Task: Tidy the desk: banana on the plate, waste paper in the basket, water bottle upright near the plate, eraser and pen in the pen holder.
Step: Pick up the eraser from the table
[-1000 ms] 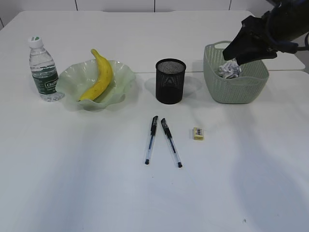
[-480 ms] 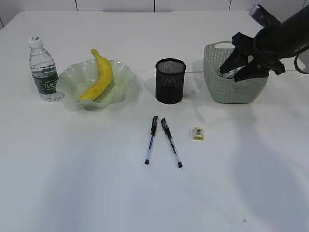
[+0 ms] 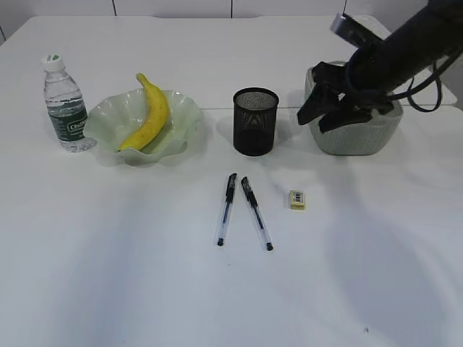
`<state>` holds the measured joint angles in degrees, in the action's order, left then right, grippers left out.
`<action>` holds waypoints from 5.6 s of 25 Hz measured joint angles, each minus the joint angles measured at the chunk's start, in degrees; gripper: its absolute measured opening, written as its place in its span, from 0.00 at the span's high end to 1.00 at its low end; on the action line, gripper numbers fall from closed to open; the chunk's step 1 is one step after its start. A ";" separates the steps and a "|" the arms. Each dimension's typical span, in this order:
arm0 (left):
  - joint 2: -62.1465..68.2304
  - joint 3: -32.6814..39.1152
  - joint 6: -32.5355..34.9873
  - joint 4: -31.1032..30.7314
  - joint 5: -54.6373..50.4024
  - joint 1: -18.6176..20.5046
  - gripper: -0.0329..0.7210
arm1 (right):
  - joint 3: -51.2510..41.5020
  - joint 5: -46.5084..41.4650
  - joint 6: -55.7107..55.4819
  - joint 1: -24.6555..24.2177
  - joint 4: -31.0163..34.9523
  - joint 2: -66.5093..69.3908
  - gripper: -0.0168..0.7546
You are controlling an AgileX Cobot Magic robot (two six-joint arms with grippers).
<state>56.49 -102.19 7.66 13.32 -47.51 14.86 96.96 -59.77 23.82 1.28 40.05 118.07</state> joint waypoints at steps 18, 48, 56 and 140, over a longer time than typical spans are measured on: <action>0.00 0.00 0.00 -2.83 0.00 0.00 0.51 | 0.00 -9.78 -19.61 10.47 -27.96 0.00 0.48; 0.00 0.00 0.00 -4.69 0.00 0.00 0.51 | 0.17 -1.61 -28.29 10.47 -21.78 3.51 0.48; 0.00 0.00 0.00 -4.69 0.00 0.00 0.51 | 0.17 -0.28 -30.34 10.59 -21.78 5.68 0.48; 0.00 0.00 0.00 -7.43 -1.64 -0.13 0.51 | 5.36 -0.95 -33.21 16.39 -36.22 13.06 0.48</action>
<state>56.49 -102.19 7.66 5.89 -49.15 14.73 102.32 -60.72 -9.38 17.68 3.83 131.14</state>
